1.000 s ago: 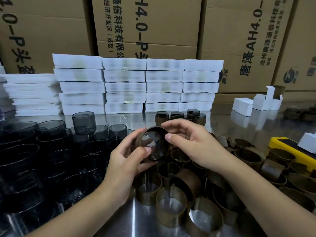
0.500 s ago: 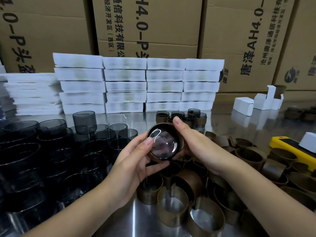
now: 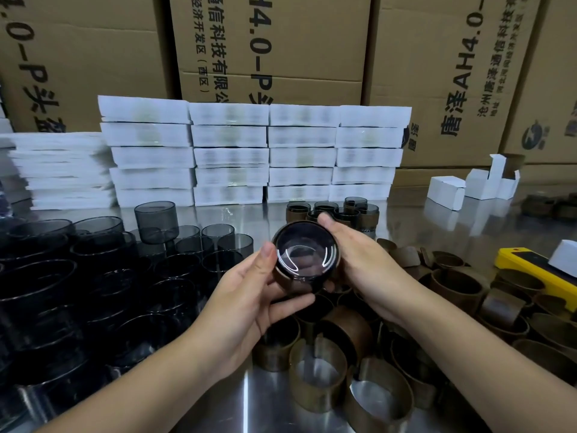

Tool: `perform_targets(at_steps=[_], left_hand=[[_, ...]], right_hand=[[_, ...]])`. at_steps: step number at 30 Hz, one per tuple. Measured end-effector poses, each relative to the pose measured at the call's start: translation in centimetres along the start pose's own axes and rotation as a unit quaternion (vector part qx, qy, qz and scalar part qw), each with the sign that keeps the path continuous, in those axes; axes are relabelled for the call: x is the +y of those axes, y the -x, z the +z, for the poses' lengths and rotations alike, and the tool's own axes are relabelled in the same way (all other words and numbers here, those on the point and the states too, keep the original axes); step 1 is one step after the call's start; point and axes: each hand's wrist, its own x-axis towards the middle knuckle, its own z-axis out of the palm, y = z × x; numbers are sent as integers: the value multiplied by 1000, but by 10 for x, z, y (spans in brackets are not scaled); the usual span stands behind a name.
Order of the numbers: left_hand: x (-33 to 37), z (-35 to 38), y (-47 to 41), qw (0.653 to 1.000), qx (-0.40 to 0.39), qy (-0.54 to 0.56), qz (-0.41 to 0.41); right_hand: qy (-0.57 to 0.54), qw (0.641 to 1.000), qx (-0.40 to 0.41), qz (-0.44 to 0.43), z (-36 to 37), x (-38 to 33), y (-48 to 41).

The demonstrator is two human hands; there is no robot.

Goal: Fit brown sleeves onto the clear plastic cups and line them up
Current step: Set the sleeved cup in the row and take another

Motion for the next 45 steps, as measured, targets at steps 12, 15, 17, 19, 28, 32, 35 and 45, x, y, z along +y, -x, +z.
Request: perform_targets(at_steps=[12,15,17,19,28,32,35,45], left_hand=[[2,-3,1,996,-9,86,-21],[1,-2,1,997,7,77,-29],[0,0,1,999,24,39,-25],[-3,2,1,998,56,-19,-7],[-13,-2,-1,980,91,-150,98],[-12,-2,1,975,89,-172,112],[-12,-2,2,979,82,-149,111],[-15,-2,6,951,120,-206,196]], right_hand=[[-52,999,-12,3,-1,-1,-1],[-25,999,-24,-11,-3,-2,-2],[13,999,-34,-39,-4,-1,-3],[41,996,-50,-64,-2,-1,0],[67,989,-89,-98,0,-5,5],[58,991,-74,-94,1,-7,8],[56,992,-63,-92,3,-8,9],[-27,992,-117,-49,-4,-21,6]])
